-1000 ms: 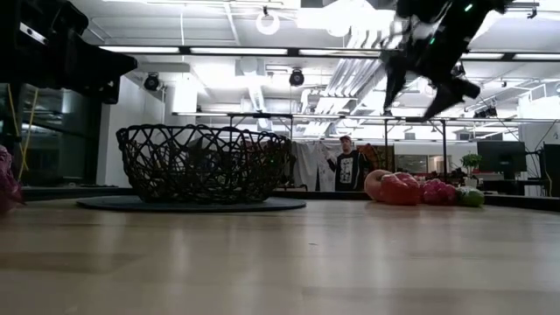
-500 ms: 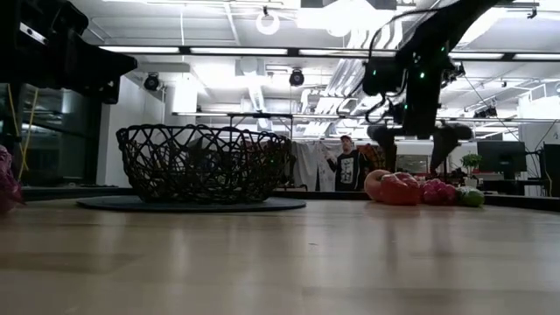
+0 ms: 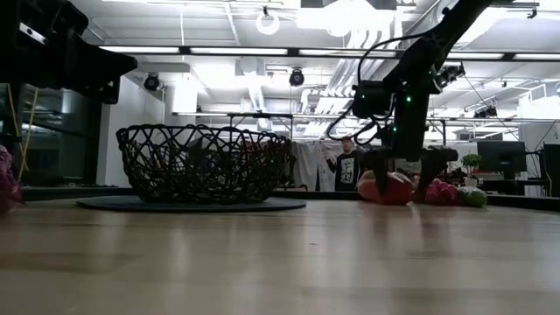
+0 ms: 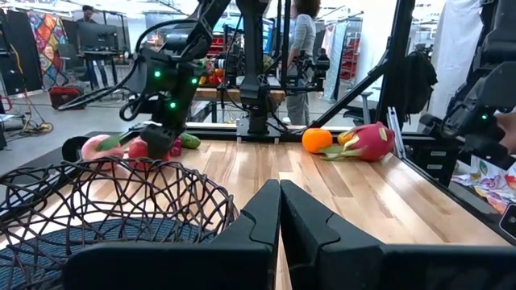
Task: Build produce basket
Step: Put the red bell pepper into the black wire basket
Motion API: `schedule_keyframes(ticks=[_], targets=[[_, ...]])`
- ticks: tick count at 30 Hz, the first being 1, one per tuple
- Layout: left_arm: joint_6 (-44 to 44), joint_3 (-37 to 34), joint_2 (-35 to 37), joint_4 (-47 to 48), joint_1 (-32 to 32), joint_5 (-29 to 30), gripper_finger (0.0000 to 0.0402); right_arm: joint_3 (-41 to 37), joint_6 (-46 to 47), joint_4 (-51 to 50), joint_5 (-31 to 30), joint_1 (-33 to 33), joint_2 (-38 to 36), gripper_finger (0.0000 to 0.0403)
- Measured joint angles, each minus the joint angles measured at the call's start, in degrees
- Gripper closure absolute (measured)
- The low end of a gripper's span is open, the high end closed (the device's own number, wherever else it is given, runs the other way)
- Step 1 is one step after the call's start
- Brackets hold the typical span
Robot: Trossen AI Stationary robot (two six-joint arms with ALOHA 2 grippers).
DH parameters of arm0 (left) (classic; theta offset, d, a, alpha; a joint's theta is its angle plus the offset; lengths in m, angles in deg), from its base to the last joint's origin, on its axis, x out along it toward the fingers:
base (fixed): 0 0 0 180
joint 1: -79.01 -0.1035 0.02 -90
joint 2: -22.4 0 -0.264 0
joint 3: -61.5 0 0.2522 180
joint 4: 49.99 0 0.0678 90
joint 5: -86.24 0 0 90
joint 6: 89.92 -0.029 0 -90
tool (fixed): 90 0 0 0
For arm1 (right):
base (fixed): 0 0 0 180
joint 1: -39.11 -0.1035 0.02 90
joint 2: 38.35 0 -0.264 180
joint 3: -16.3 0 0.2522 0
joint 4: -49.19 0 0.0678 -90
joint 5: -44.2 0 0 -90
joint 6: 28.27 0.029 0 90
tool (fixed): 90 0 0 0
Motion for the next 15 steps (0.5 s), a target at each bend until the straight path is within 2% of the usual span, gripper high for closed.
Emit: schedule_keyframes(ticks=[15], targets=[[0.0,0.0,0.0,0.0,0.01,0.0,0.0401,0.0,-1.54,3.79,0.02,0.43,0.19,0.0027]])
